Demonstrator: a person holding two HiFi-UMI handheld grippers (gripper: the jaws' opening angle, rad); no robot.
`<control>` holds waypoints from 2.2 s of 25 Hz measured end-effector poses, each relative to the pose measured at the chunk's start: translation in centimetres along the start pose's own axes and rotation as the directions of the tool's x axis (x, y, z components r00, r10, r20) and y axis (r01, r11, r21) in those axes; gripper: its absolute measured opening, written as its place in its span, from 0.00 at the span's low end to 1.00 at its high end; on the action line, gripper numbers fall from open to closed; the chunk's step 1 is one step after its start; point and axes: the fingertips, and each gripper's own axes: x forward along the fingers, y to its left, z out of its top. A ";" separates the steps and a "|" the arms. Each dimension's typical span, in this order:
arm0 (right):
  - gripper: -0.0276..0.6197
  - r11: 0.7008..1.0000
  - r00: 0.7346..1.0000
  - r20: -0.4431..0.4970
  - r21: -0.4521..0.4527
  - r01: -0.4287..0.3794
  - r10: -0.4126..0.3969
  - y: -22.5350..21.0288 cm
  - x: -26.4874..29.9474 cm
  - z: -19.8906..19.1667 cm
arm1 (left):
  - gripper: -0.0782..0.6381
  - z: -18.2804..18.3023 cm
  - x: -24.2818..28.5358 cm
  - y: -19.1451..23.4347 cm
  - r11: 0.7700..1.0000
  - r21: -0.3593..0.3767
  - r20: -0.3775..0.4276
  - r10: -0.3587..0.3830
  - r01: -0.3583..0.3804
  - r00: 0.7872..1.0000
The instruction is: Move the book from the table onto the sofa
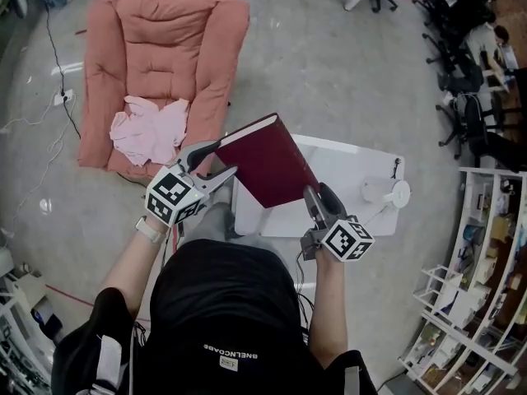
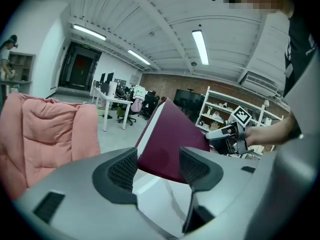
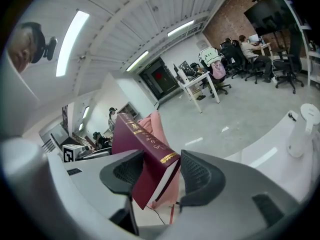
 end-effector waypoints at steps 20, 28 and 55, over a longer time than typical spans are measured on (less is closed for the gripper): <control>0.43 0.959 0.964 -0.123 -0.128 -0.252 0.236 5.9 -2.2 -5.0 | 0.47 -6.4 -11.2 -6.4 0.954 -0.112 0.063 0.285 -0.277 0.957; 0.43 0.927 0.936 -0.175 -0.169 -0.335 0.307 8.2 -2.3 -6.7 | 0.47 -8.7 -14.6 -8.2 0.919 -0.152 0.070 0.376 -0.363 0.924; 0.43 0.912 0.926 -0.186 -0.194 -0.361 0.327 20.7 5.8 -9.0 | 0.47 -9.0 -25.6 1.3 0.914 -0.157 0.090 0.391 -0.374 0.916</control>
